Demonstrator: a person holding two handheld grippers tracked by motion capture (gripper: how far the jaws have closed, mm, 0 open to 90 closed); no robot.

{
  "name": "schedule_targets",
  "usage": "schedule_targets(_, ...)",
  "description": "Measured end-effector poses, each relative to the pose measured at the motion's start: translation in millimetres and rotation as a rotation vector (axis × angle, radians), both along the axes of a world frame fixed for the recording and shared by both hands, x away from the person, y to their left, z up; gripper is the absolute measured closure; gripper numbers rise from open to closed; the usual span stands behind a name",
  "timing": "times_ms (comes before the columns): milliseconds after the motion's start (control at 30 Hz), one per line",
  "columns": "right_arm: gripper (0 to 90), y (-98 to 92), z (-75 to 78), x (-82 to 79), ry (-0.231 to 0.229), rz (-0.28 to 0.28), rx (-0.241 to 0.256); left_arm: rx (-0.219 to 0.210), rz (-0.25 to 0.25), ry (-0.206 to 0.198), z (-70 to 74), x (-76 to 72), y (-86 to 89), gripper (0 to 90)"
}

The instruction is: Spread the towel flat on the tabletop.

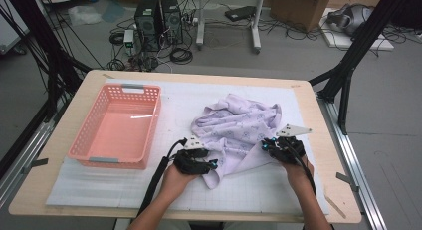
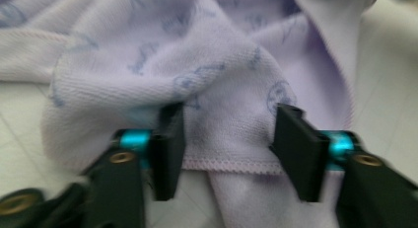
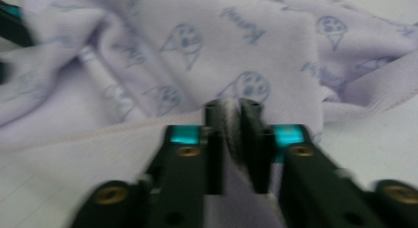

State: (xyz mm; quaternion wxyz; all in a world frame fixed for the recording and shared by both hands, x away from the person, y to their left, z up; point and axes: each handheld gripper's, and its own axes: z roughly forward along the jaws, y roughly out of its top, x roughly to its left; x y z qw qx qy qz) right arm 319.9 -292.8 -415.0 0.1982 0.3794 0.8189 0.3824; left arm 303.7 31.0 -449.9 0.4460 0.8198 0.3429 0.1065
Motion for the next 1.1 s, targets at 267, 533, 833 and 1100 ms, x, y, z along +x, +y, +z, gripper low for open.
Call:
schedule_targets(267,86.3,-35.0,5.7,-68.3,-0.055,0.069,0.035,-0.086,0.067,0.003,10.9,-15.3,30.9,81.6)
schedule_targets(533,86.4,-64.3,-8.0,-127.9,-0.03,0.053,-0.017,-0.149,0.154,-0.012,17.3,-37.4,67.9,84.1)
schedule_targets(833,62.3,-87.3,-8.1,-156.8,0.002,-0.022,0.044,-0.158,0.212,0.015,7.5,-50.0,81.7,59.4)
schedule_targets(1100,61.0,-89.4,5.0,-133.0,-0.066,-0.092,0.098,-0.169,0.172,0.05,0.4,-37.6,65.3,41.1)
